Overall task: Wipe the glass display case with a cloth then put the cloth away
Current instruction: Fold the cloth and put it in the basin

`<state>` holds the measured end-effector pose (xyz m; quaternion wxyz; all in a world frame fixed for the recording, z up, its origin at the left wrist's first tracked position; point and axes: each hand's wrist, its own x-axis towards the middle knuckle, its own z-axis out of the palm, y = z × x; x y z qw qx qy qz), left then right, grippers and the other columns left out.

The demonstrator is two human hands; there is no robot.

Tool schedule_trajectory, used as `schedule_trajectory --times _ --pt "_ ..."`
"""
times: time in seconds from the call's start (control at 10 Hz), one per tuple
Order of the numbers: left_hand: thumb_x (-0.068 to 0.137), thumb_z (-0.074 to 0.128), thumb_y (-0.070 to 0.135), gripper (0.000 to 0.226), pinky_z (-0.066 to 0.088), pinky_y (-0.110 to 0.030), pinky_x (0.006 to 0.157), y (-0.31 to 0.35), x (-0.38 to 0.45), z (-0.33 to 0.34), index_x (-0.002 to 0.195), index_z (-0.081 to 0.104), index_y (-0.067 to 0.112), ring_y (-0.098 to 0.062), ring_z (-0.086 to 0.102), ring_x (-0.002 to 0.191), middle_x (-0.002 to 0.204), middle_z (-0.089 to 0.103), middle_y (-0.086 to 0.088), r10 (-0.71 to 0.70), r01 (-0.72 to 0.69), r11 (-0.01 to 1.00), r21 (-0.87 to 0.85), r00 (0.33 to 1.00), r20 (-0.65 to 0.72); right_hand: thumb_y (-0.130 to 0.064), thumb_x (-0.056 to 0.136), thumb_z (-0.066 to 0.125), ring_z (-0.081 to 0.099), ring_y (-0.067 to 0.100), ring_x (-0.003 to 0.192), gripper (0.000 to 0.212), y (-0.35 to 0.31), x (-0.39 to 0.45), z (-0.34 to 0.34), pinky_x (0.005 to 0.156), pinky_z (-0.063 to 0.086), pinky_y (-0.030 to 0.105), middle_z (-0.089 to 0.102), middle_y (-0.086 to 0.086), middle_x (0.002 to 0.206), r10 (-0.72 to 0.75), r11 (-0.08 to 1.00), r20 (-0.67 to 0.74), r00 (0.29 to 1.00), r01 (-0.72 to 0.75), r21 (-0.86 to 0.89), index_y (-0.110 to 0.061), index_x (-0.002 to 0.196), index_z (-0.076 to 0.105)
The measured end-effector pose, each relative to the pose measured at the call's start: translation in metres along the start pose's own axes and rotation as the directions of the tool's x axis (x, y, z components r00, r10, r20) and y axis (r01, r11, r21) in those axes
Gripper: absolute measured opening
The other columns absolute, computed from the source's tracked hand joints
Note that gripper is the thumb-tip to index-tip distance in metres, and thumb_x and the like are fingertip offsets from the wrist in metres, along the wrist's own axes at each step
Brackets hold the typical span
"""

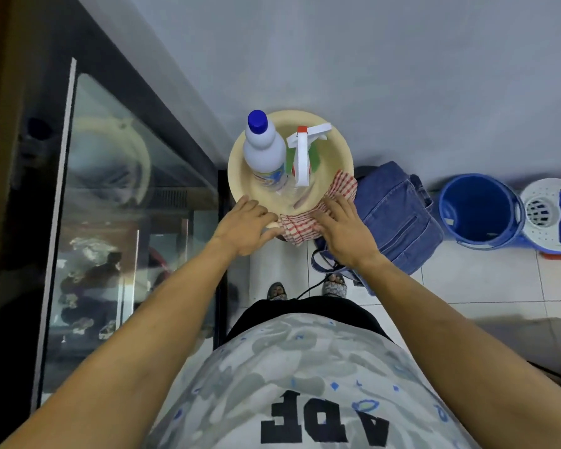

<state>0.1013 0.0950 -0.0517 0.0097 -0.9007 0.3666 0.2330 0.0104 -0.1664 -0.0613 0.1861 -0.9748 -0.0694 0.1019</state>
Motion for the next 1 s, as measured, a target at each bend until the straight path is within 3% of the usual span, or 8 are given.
schedule_trajectory --times 0.1,0.2,0.3,0.6,0.7,0.8,0.9,1.0 --pt "0.092 0.003 0.075 0.089 0.013 -0.042 0.126 -0.001 0.003 -0.009 0.141 0.059 0.026 -0.025 0.047 0.134 0.136 0.064 -0.001 0.020 -0.021 1.000 0.017 0.999 0.039 -0.034 0.107 0.041 0.034 0.049 0.147 0.043 -0.005 -0.003 0.008 0.125 0.025 0.060 0.048 0.023 0.153 0.031 0.999 -0.065 0.997 -0.030 0.013 -0.014 0.137 0.064" --pt "0.094 0.012 0.071 0.080 0.011 -0.040 0.126 0.000 0.005 -0.015 0.143 0.057 0.027 -0.024 0.048 0.135 0.138 0.063 -0.001 0.032 -0.034 0.999 0.034 0.997 0.068 -0.027 0.107 0.046 0.031 0.049 0.149 0.037 -0.008 -0.006 0.011 0.126 0.011 0.054 0.045 0.023 0.156 0.056 0.998 -0.098 0.994 -0.056 -0.005 -0.014 0.138 0.062" --pt "0.090 0.002 0.076 0.091 0.011 -0.040 0.125 -0.002 0.005 -0.015 0.141 0.059 0.027 -0.024 0.049 0.133 0.136 0.064 -0.001 0.036 -0.038 0.999 0.036 0.998 0.059 -0.023 0.106 0.057 0.028 0.049 0.151 0.036 -0.008 -0.006 0.013 0.126 0.008 0.052 0.042 0.022 0.159 0.071 0.997 -0.098 0.993 -0.073 -0.017 -0.014 0.140 0.061" --pt "0.083 -0.002 0.082 0.100 0.015 -0.038 0.122 -0.003 0.005 -0.012 0.135 0.065 0.028 -0.024 0.054 0.127 0.126 0.068 -0.001 0.048 -0.047 0.999 -0.007 0.998 0.032 -0.031 0.106 0.048 0.026 0.050 0.150 0.038 -0.010 -0.014 0.022 0.123 0.027 0.063 0.032 0.029 0.162 0.129 0.992 -0.168 0.977 -0.125 0.036 -0.017 0.138 0.062" --pt "0.080 -0.014 0.089 0.113 0.019 -0.038 0.121 -0.001 0.000 -0.009 0.130 0.068 0.028 -0.025 0.057 0.122 0.120 0.070 -0.001 0.066 -0.066 0.997 -0.040 0.998 0.005 -0.039 0.107 0.035 0.024 0.051 0.153 0.048 -0.010 -0.018 0.024 0.123 0.029 0.061 0.030 0.026 0.165 0.165 0.984 -0.080 0.983 -0.158 0.083 -0.019 0.142 0.061" --pt "0.086 -0.008 0.086 0.104 0.022 -0.038 0.121 -0.004 0.000 -0.006 0.124 0.071 0.028 -0.023 0.059 0.115 0.113 0.071 0.002 0.060 -0.062 0.995 -0.075 0.998 -0.034 -0.042 0.105 0.035 0.028 0.048 0.152 0.047 -0.010 -0.014 0.020 0.120 0.035 0.058 0.033 0.023 0.164 0.149 0.987 -0.089 0.985 -0.142 0.077 -0.023 0.139 0.062" --pt "0.097 0.011 0.079 0.079 0.028 -0.035 0.117 -0.007 0.000 0.011 0.113 0.073 0.033 -0.016 0.062 0.104 0.105 0.070 0.010 0.082 -0.089 0.994 -0.056 0.990 -0.114 -0.034 0.103 0.047 0.025 0.040 0.155 0.041 -0.004 -0.020 0.025 0.111 0.047 0.047 0.027 0.015 0.169 0.105 0.994 -0.173 0.979 -0.102 0.027 -0.030 0.142 0.058" --pt "0.101 0.034 0.073 0.046 0.026 -0.029 0.114 -0.016 0.007 0.019 0.096 0.070 0.046 0.000 0.060 0.090 0.089 0.063 0.026 0.141 -0.151 0.984 -0.099 0.985 -0.102 -0.042 0.092 0.065 0.019 0.028 0.158 0.054 0.001 -0.022 0.030 0.097 0.058 0.027 0.018 -0.003 0.170 0.068 0.997 -0.155 0.986 -0.062 0.042 -0.050 0.143 0.050"
